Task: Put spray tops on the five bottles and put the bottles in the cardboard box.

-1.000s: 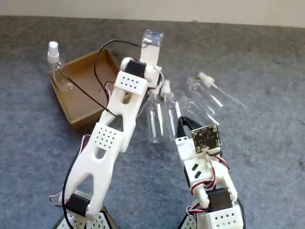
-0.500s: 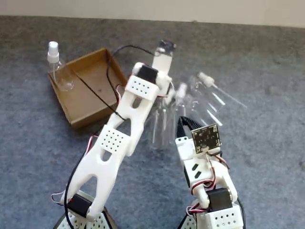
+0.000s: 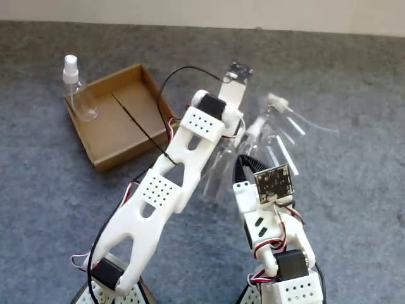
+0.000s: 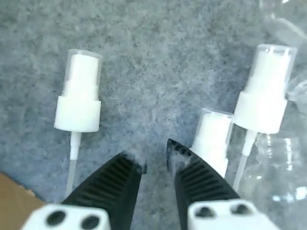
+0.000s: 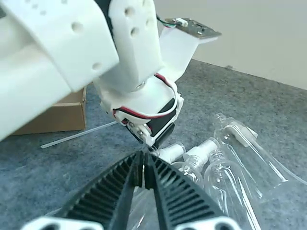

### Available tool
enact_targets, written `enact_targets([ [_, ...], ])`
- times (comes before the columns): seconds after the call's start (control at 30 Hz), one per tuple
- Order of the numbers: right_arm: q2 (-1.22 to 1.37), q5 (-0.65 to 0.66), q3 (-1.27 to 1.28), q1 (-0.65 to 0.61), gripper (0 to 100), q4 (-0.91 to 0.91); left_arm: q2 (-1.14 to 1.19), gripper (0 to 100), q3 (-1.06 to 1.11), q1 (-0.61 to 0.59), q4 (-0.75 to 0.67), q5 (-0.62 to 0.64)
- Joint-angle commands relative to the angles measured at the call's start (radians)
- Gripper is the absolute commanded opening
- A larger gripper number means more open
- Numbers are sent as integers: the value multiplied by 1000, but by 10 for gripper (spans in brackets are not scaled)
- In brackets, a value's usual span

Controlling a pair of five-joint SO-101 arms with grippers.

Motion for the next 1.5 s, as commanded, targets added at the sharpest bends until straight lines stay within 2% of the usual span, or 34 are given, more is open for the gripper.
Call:
enact_targets([
  [0.0,-7,12,116,15,13,-27,-44,39,-38,5,5,11],
  [0.13,-7,12,116,16,13,-27,-107,39,-38,-16,8,11],
  [0.3,-7,9,116,51,13,-31,-154,42,-38,-42,94,11],
  [0.53,-8,6,110,124,13,-35,-159,148,-38,-93,137,12],
  [0.73,-8,6,110,311,13,-35,-208,151,-38,-85,140,12],
  [0.93,-8,6,114,441,13,-28,-311,151,-22,-84,150,12],
  [1.17,-7,6,114,473,12,-22,-498,151,252,-45,152,12],
  [1.47,-7,6,114,470,12,15,-817,151,768,24,147,11],
])
